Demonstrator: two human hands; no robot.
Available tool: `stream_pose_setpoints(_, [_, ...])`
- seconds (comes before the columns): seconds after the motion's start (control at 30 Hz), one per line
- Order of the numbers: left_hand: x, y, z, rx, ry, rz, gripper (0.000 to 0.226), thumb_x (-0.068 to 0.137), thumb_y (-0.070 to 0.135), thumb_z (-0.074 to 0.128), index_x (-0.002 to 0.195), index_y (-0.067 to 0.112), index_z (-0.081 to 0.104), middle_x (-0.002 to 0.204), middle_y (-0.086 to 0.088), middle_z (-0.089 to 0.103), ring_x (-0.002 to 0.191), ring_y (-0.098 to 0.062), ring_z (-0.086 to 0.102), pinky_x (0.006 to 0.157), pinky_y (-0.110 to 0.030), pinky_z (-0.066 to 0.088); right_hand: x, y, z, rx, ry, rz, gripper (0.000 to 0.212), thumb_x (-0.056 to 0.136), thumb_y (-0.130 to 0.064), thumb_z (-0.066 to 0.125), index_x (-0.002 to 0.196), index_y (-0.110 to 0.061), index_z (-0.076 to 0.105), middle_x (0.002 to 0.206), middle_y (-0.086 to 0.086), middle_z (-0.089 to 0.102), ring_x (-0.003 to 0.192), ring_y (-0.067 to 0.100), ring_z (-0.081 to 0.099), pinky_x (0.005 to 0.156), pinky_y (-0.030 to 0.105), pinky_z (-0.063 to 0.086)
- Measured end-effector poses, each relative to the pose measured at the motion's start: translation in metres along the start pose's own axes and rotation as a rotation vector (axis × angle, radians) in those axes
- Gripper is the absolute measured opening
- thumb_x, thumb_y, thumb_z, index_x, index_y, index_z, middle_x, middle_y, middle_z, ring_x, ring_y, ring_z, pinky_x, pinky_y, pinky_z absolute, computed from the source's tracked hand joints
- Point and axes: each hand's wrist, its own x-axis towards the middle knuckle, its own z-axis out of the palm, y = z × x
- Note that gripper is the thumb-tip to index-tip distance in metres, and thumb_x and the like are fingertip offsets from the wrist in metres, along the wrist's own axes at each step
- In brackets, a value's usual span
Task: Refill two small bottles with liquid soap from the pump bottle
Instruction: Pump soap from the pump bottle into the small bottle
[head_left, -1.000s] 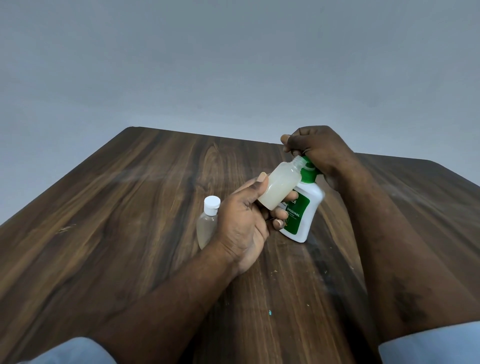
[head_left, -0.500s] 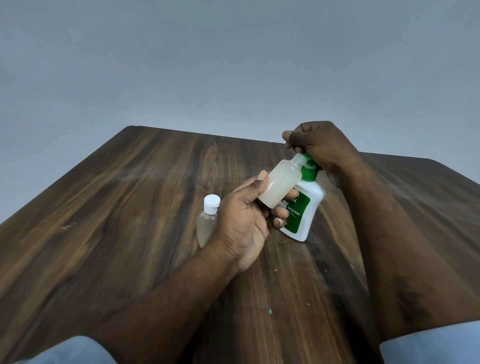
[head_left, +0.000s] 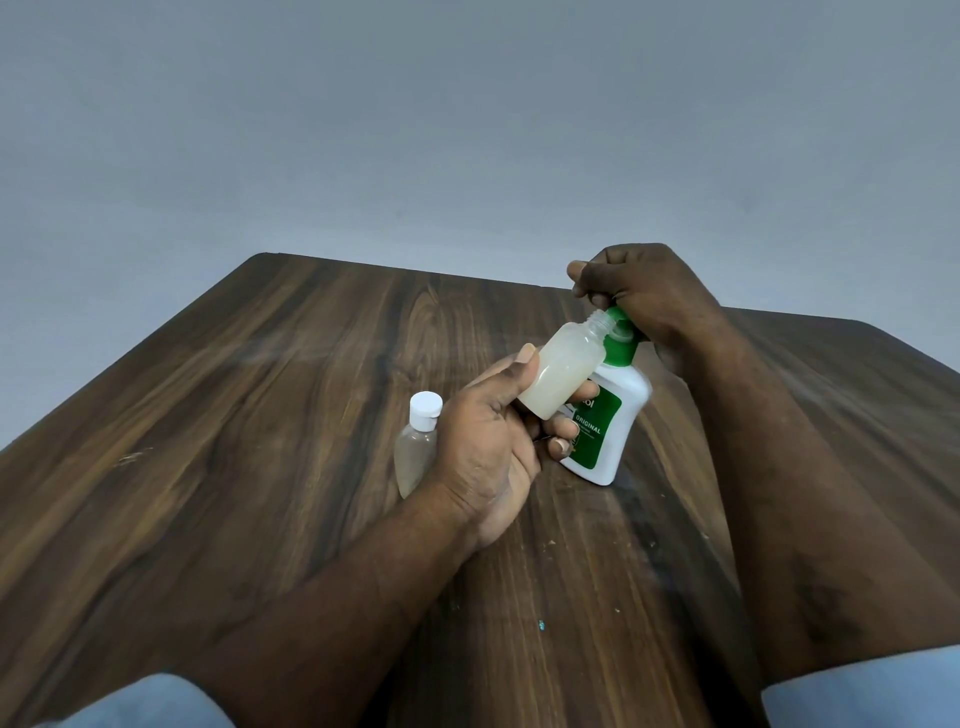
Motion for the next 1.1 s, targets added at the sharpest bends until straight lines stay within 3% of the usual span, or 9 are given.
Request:
stream_pose_setpoints(0.1, [0.0000, 0.0001, 0.0012, -0.004, 0.004, 0.005, 0.041, 0.106, 0.034, 0.045, 0.125, 0.003, 0.066, 0.097, -0.020, 0.072, 0.060, -0.014, 0.055, 0.054, -0.024, 0.044, -0.0003, 0.0018, 0.0018, 0.004, -0.023, 0.018, 0.023, 0.099, -0.022, 0.070, 0.080, -0.008, 0.071, 0.057, -0.004, 0.055, 0.045, 0.000, 0.049, 0.057, 0.023, 0.040])
stream_pose_setpoints(0.27, [0.0004, -0.0009, 0.0006, 0.002, 0.005, -0.007, 0.044, 0.106, 0.035, 0.046, 0.129, 0.002, 0.064, 0.099, -0.020, 0.072, 0.061, -0.014, 0.054, 0.054, -0.023, 0.044, 0.0002, 0.0043, 0.0016, -0.004, -0.028, 0.012, 0.027, 0.099, -0.025, 0.070, 0.076, -0.011, 0.069, 0.054, -0.007, 0.054, 0.045, 0.002, 0.044, 0.051, 0.018, 0.039])
stream_pose_setpoints(0.5, [-0.0001, -0.0005, 0.0004, 0.004, 0.001, -0.005, 0.042, 0.108, 0.034, 0.043, 0.126, 0.004, 0.065, 0.099, -0.020, 0.072, 0.060, -0.014, 0.054, 0.054, -0.024, 0.044, 0.0015, 0.0015, -0.0020, -0.014, 0.019, -0.014, 0.029, 0.097, -0.030, 0.072, 0.071, -0.017, 0.069, 0.056, -0.008, 0.055, 0.047, 0.005, 0.044, 0.055, 0.025, 0.037])
stream_pose_setpoints(0.67, [-0.0003, 0.0002, 0.0008, -0.005, 0.008, -0.003, 0.042, 0.108, 0.034, 0.044, 0.128, 0.002, 0.064, 0.098, -0.021, 0.072, 0.060, -0.014, 0.054, 0.054, -0.024, 0.044, 0.0017, 0.0037, 0.0009, 0.001, -0.016, 0.023, 0.016, 0.098, -0.013, 0.067, 0.091, 0.001, 0.071, 0.049, -0.014, 0.059, 0.048, -0.013, 0.054, 0.057, 0.021, 0.040])
stream_pose_setpoints(0.8, [-0.0004, -0.0005, 0.0006, -0.002, 0.010, -0.003, 0.044, 0.108, 0.034, 0.045, 0.131, 0.002, 0.063, 0.100, -0.022, 0.071, 0.059, -0.015, 0.055, 0.053, -0.024, 0.045, 0.0014, 0.0054, 0.0008, 0.001, -0.022, 0.012, 0.012, 0.098, -0.009, 0.066, 0.095, 0.002, 0.070, 0.047, -0.013, 0.058, 0.049, -0.017, 0.054, 0.050, 0.013, 0.041])
stream_pose_setpoints(0.87, [-0.0001, -0.0006, 0.0000, -0.001, 0.013, -0.005, 0.044, 0.108, 0.034, 0.044, 0.131, 0.002, 0.063, 0.100, -0.021, 0.071, 0.060, -0.015, 0.055, 0.053, -0.024, 0.046, 0.0011, 0.0044, 0.0005, -0.005, -0.016, 0.008, 0.013, 0.099, -0.010, 0.066, 0.095, 0.002, 0.070, 0.047, -0.014, 0.058, 0.047, -0.016, 0.054, 0.046, 0.009, 0.039])
stream_pose_setpoints(1.0, [-0.0002, -0.0002, 0.0002, 0.002, 0.009, -0.003, 0.043, 0.108, 0.035, 0.044, 0.130, 0.003, 0.063, 0.100, -0.022, 0.071, 0.061, -0.014, 0.055, 0.054, -0.024, 0.046, 0.0022, 0.0019, -0.0021, -0.036, 0.009, -0.013, 0.025, 0.097, -0.027, 0.071, 0.077, -0.011, 0.070, 0.054, -0.011, 0.056, 0.046, 0.001, 0.046, 0.055, 0.023, 0.039])
stream_pose_setpoints(1.1, [-0.0008, -0.0004, 0.0007, 0.000, 0.008, -0.003, 0.041, 0.108, 0.034, 0.044, 0.127, 0.004, 0.065, 0.098, -0.020, 0.072, 0.061, -0.014, 0.054, 0.054, -0.024, 0.045, 0.0016, 0.0015, -0.0015, -0.024, 0.012, -0.008, 0.028, 0.098, -0.029, 0.071, 0.074, -0.015, 0.069, 0.056, -0.008, 0.056, 0.045, 0.003, 0.045, 0.057, 0.025, 0.038])
